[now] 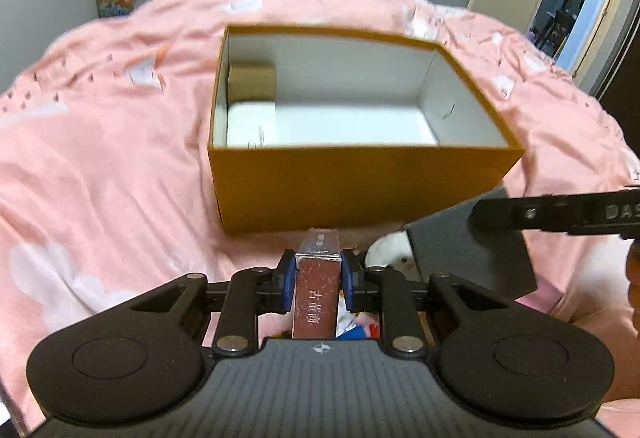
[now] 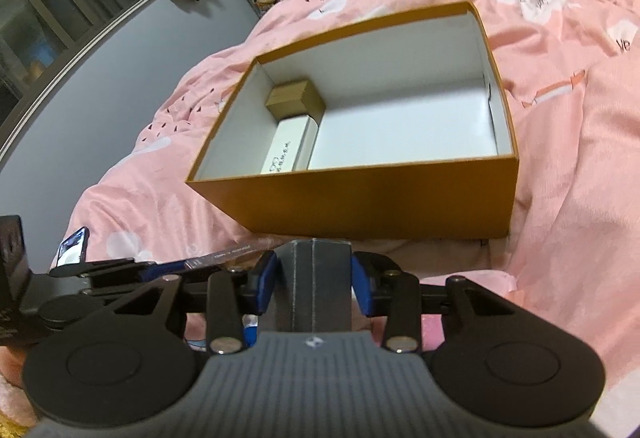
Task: Organize objects
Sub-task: 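Lift and carry the red-brown box and card holder over the orange box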
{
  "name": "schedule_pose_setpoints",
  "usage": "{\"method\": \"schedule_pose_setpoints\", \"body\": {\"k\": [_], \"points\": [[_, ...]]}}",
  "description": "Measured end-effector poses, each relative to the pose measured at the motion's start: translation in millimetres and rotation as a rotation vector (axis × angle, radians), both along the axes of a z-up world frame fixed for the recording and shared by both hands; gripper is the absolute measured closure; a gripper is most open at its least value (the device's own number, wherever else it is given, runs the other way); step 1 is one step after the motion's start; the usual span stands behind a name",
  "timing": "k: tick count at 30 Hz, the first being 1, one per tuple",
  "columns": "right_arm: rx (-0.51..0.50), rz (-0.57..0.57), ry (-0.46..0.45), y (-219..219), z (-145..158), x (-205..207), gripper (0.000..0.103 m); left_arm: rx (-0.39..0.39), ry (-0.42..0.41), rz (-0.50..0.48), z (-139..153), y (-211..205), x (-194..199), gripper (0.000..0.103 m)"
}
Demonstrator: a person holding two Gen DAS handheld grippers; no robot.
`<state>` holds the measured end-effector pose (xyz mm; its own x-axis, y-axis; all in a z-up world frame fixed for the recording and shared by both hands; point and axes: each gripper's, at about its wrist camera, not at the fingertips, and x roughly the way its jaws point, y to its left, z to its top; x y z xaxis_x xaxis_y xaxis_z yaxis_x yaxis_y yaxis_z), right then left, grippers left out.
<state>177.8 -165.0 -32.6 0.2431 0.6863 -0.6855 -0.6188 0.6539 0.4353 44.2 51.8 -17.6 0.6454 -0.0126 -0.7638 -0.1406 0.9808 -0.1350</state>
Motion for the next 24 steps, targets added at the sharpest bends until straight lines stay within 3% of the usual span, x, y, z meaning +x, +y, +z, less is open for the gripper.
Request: {"method": "schedule_pose_setpoints", "body": {"k": [10, 24], "points": [[0.019, 0.047, -0.121, 2, 40, -11, 0.061, -0.001, -0.172, -0.034, 54, -4, -11, 0.077], [0.076, -0.010, -0.259, 22, 88, 27, 0.061, 0.112, -0.358, -0.053, 99, -7, 44, 0.078]]}}
